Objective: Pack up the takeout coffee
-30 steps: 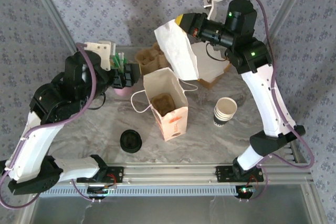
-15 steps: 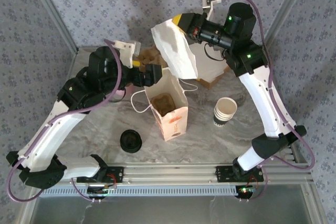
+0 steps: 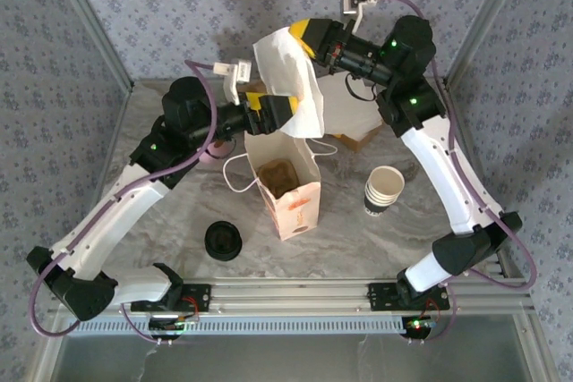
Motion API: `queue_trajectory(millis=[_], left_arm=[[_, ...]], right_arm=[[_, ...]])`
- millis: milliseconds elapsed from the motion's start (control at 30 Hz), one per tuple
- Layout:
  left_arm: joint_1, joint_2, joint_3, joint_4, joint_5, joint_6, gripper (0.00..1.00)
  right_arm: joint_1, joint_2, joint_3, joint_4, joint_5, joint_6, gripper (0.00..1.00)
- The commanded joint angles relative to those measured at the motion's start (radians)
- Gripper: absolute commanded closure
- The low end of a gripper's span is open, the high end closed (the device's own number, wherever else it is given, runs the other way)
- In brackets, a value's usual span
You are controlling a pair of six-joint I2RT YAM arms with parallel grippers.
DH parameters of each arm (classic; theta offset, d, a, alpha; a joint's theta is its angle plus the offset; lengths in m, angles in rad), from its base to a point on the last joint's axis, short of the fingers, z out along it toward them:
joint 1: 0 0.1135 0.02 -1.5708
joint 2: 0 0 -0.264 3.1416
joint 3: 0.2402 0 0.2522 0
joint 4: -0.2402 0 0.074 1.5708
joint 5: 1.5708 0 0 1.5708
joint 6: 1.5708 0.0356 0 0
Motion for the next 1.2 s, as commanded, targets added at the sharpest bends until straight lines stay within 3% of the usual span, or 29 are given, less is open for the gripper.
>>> queue_trajectory(millis=[0,200,333,500,600,1033,1067,1167], left_arm=[[-0.003,-0.004,0.025,0.141,0.069,-0.018,0.00],[-0.099,-0.046,0.152,-0.256,-0.170,0.332,0.00],[-0.229,-0.069,0.147,-0.325,-0.379,0.529,0.00],[-0.419,-0.091,0.003,-0.132,-0.682,0.830,0.00],[-0.477,-0.086,-0.079,0.041,-0.761,0.977,0.00],[-0.502,0.106,-0.068,0.445,-1.002,1.181,0.00],[-0.500,0.117,-0.062,0.458,-1.018,1.186,0.02],[-0.479,0.139,-0.034,0.446,-1.015,1.157,0.27]], right_arm=[[-0.001,-0.028,-0.020,0.116,-0.010,0.082,1.00],[-0.029,-0.046,0.001,0.076,0.071,0.082,1.00],[-0.029,-0.074,-0.019,0.061,0.176,0.100,1.00],[-0.034,-0.104,-0.053,0.035,0.300,0.166,1.00],[-0.037,-0.112,-0.062,0.040,0.338,0.212,1.00],[-0.031,-0.169,-0.124,0.044,0.359,0.288,1.00],[-0.033,-0.174,-0.132,0.051,0.360,0.298,1.00],[-0.033,-0.186,-0.146,0.057,0.362,0.314,1.00]])
